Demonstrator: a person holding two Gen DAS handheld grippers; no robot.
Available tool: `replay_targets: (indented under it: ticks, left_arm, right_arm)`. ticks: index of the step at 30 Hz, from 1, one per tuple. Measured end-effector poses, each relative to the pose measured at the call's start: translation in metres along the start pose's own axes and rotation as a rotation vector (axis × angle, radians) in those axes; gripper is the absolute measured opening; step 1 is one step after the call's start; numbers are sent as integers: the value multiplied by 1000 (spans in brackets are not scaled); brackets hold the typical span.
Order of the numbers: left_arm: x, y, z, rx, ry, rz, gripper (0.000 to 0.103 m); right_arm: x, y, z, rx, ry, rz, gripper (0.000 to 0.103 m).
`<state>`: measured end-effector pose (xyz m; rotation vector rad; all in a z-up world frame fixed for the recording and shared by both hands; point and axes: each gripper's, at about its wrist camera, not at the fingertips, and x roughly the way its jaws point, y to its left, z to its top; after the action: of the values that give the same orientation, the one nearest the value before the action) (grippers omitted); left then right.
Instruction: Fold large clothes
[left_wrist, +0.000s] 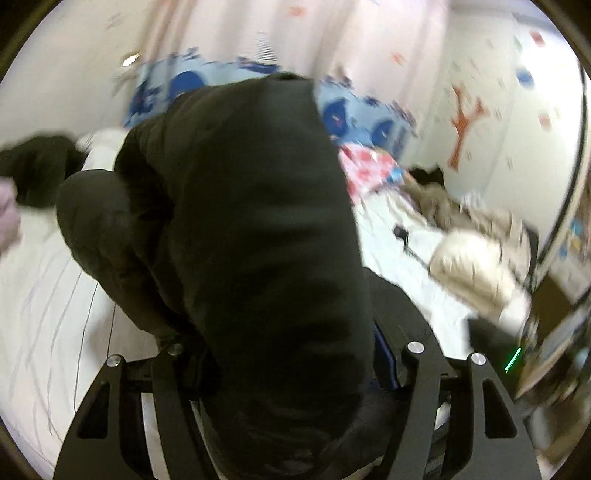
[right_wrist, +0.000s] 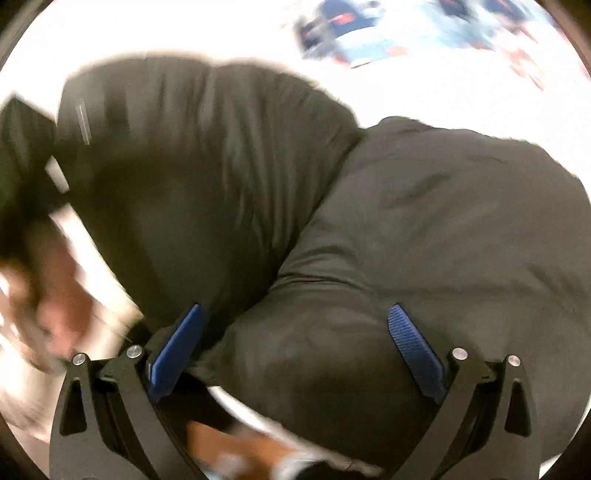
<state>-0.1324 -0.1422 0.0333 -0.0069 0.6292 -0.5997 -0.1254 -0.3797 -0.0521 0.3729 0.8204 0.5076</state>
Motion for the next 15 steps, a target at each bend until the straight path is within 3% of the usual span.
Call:
replay_targets:
  ticks: [2,5,11,15]
  left_arm:
    - [13,-26,-2,74,27,-4,65]
    - [44,-75,-12,219,92,-21,65]
    - [100,-148,-46,463,203,-26,65]
    - [116,-178,-67,601,226,-10,72]
  right_arm:
    - [-46,-40,3,139,-89,45,97]
    - [-102,-70,9,209,-185,9,97]
    - [-173,-62,57,113,-307,-71,97]
    - [-164,-33,96,-38,-251,-172,97]
